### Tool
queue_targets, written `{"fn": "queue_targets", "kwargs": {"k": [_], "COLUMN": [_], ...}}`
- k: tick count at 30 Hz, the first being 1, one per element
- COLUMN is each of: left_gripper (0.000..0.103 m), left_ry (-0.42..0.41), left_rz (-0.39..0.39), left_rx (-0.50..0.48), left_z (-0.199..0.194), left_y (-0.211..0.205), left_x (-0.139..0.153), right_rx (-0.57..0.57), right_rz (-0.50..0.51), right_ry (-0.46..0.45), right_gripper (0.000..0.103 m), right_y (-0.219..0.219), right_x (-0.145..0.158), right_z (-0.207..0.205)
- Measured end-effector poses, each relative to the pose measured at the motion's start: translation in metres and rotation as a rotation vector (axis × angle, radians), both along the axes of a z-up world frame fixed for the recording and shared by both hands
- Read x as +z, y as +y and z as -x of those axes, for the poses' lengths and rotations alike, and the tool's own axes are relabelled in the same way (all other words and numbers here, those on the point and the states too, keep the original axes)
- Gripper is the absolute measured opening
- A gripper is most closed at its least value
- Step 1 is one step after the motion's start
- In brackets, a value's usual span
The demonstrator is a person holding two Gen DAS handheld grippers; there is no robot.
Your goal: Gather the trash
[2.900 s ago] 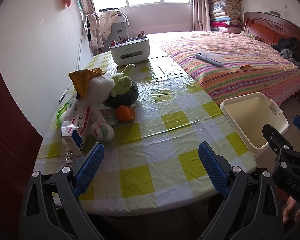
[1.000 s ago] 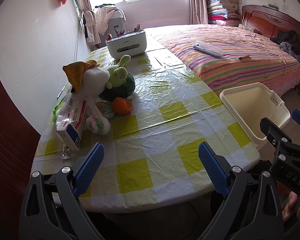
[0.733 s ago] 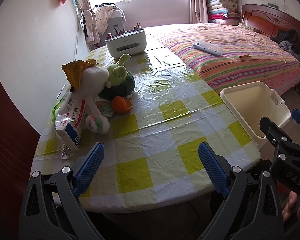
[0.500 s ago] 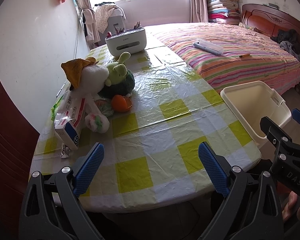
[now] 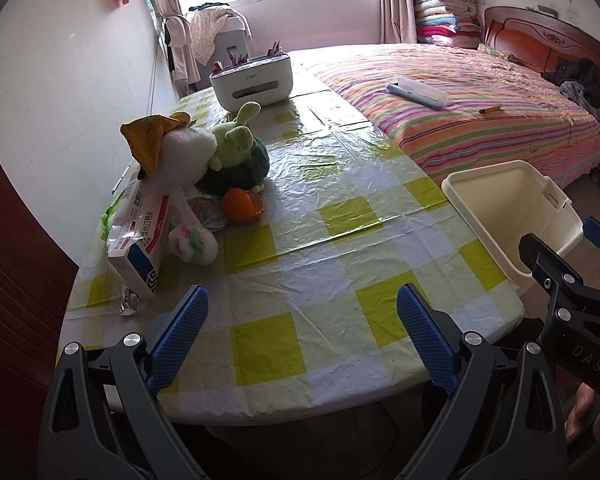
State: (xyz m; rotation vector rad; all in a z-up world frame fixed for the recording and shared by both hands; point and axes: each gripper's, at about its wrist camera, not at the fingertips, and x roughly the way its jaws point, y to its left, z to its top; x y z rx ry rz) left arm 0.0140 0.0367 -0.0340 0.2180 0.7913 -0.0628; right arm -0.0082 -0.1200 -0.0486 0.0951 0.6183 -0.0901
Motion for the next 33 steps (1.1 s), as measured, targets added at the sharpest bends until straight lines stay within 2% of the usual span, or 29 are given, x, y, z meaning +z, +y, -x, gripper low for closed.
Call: {"fn": "queue_targets", "kwargs": {"k": [33], "left_gripper": [0.094], "left_ry": [0.004], "left_rz": [-0.015], "left_rx": [-0.009], "left_z": [-0.0017], "left_y": [-0.0034], "left_x": [-0.0001], "right_rx": [0.011], "right_rz": [-0.003], "right_ry": [0.009], "right_gripper": [0.096], "right_y": [0.0016], "right_x": [-0.0008], "right_z": [-0.0054]}}
